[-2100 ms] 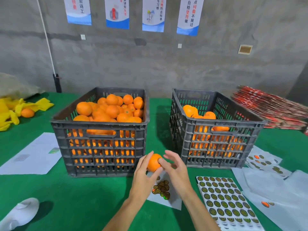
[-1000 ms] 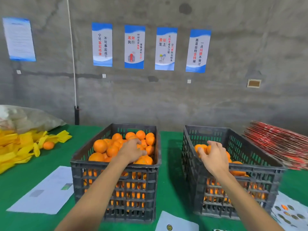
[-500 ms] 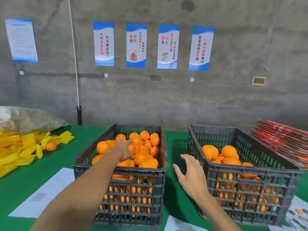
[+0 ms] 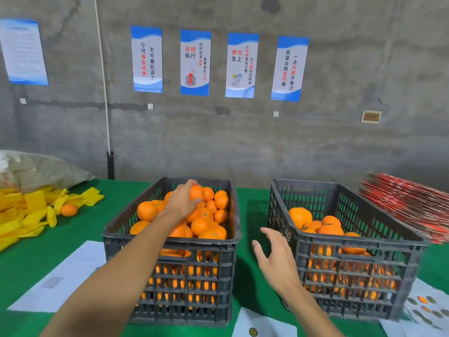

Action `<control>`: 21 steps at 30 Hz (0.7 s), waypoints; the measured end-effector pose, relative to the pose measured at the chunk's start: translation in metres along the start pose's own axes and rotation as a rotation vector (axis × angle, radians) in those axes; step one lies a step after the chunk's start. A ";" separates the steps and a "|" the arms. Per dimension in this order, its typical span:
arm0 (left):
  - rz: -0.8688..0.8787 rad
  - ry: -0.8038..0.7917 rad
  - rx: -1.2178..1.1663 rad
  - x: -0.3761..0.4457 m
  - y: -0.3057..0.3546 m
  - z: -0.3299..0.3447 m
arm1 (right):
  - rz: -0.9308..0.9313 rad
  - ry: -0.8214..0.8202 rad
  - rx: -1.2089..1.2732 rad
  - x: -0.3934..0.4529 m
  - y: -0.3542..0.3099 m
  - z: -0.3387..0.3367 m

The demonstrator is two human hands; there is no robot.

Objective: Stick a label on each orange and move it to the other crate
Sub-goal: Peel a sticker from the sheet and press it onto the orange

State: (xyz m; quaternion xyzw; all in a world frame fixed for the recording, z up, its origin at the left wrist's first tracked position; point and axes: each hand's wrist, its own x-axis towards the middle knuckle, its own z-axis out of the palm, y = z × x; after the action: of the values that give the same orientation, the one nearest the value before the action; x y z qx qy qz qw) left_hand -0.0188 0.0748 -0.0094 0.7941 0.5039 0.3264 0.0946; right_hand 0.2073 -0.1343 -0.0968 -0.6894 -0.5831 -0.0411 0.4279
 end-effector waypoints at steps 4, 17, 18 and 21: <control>0.071 0.122 -0.426 -0.023 0.040 0.003 | -0.007 0.020 0.113 0.006 -0.016 -0.008; 0.291 0.095 -0.690 -0.167 0.143 0.066 | 0.077 0.280 0.350 -0.024 -0.027 -0.057; 0.286 0.080 -0.645 -0.178 0.142 0.074 | 0.081 0.279 0.355 -0.032 -0.022 -0.056; 0.218 -0.040 -0.608 -0.210 0.127 0.106 | 0.133 0.208 0.367 -0.062 -0.003 -0.041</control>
State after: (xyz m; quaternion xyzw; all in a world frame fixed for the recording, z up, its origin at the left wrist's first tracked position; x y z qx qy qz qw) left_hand 0.0810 -0.1473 -0.1188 0.7850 0.2932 0.4546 0.3018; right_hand 0.2036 -0.2078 -0.1038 -0.6290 -0.4867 0.0234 0.6057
